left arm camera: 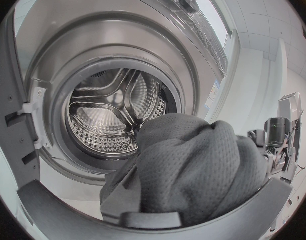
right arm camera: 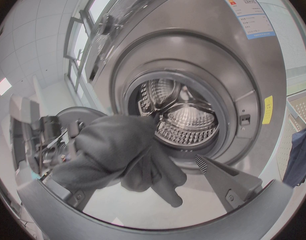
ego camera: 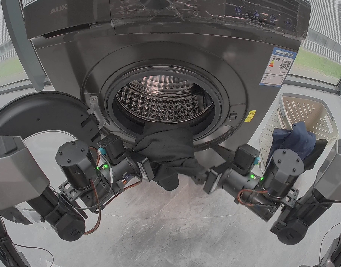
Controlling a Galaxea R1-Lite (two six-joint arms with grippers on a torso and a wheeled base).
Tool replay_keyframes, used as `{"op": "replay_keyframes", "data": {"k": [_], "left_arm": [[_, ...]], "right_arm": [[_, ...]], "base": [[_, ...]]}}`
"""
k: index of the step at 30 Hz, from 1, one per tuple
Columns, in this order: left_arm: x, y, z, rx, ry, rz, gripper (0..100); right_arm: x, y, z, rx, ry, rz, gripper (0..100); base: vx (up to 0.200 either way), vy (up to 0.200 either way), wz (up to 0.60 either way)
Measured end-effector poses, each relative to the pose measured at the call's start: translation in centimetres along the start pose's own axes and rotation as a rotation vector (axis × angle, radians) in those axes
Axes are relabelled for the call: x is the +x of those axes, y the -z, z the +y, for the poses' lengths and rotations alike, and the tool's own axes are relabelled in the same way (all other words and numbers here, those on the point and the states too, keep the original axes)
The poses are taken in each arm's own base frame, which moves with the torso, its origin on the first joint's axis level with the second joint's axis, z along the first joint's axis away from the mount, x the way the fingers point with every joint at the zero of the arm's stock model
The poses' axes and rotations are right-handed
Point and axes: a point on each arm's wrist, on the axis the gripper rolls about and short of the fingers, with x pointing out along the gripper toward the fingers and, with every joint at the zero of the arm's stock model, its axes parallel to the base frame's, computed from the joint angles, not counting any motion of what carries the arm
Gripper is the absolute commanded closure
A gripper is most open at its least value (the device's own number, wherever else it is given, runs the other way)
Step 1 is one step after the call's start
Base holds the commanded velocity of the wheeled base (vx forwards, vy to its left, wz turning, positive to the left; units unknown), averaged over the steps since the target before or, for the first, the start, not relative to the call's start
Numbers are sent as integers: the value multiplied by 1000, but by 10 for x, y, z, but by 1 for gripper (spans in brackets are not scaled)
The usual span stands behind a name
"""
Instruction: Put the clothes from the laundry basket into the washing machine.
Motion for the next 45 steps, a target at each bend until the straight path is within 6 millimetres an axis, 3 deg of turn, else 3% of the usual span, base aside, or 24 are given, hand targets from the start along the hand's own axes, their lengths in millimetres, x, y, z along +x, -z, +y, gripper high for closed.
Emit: {"op": "replay_keyframes", "data": {"k": [6, 12, 17, 28, 45], "left_arm": [[-18, -2, -1, -1, -14, 26, 100], [-46, 2, -3, 14, -22, 88, 100], [-58, 1, -4, 21, -26, 104, 100], [-63, 0, -5, 21, -21, 108, 100], [-65, 5, -12, 58, 11, 132, 100]], "right_arm": [[-36, 9, 7, -26, -83, 114, 0], [-65, 2, 8, -23, -144, 146, 0], [-82, -2, -1, -32, -117, 158, 0], [-77, -3, -34, -39, 19, 153, 0], [-71, 6, -36, -34, 28, 179, 0]], "base": [[0, 0, 0], [0, 0, 0], [0, 0, 0], [55, 0, 0], [94, 0, 0]]}}
